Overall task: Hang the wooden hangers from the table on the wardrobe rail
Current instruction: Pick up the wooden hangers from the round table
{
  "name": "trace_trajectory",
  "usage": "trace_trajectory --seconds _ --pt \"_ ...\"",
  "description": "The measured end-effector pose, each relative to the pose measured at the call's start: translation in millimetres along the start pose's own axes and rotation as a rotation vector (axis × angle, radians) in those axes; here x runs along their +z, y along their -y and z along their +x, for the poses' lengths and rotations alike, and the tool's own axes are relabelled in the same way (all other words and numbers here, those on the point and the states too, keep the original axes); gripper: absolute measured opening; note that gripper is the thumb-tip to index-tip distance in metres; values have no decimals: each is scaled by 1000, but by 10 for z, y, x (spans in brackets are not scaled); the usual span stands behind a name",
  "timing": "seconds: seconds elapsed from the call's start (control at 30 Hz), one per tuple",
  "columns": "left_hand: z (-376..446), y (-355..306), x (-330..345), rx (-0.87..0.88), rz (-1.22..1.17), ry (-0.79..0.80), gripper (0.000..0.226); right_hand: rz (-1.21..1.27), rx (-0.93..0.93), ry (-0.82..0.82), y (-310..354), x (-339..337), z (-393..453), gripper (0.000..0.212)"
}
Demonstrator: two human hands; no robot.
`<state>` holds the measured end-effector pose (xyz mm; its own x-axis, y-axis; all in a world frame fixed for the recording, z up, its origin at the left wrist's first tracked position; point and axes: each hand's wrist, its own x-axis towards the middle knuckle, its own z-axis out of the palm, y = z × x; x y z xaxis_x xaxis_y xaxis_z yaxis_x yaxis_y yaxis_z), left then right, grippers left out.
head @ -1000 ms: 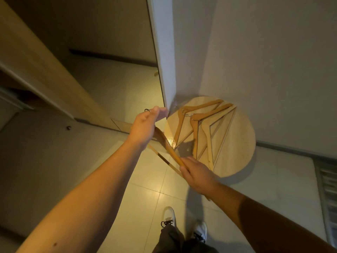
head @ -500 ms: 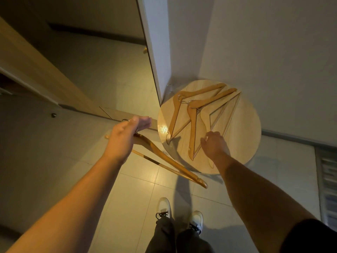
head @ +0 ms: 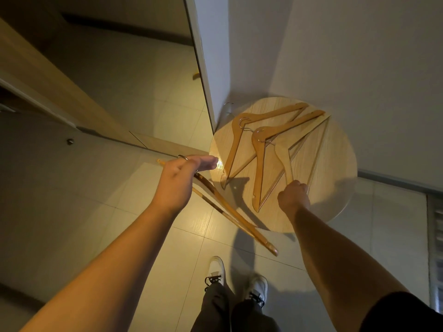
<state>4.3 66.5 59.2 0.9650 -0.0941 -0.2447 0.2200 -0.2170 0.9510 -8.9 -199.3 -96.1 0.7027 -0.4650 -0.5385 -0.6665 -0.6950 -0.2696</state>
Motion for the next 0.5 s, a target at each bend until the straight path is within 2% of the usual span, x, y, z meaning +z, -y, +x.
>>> trace_trajectory --seconds 0.17,0.3,0.4,0.5 --pt "-93 -111 18 11 1 24 39 100 -80 -158 -150 -444 -282 43" --pt "-176 -349 32 13 56 75 39 129 -241 -225 -252 -902 -759 44" --pt "-229 -568 60 33 58 103 34 193 -401 -192 -218 -1127 -1234 40" --pt "-266 -770 96 93 31 124 33 270 -555 -41 -103 -1277 -1708 25"
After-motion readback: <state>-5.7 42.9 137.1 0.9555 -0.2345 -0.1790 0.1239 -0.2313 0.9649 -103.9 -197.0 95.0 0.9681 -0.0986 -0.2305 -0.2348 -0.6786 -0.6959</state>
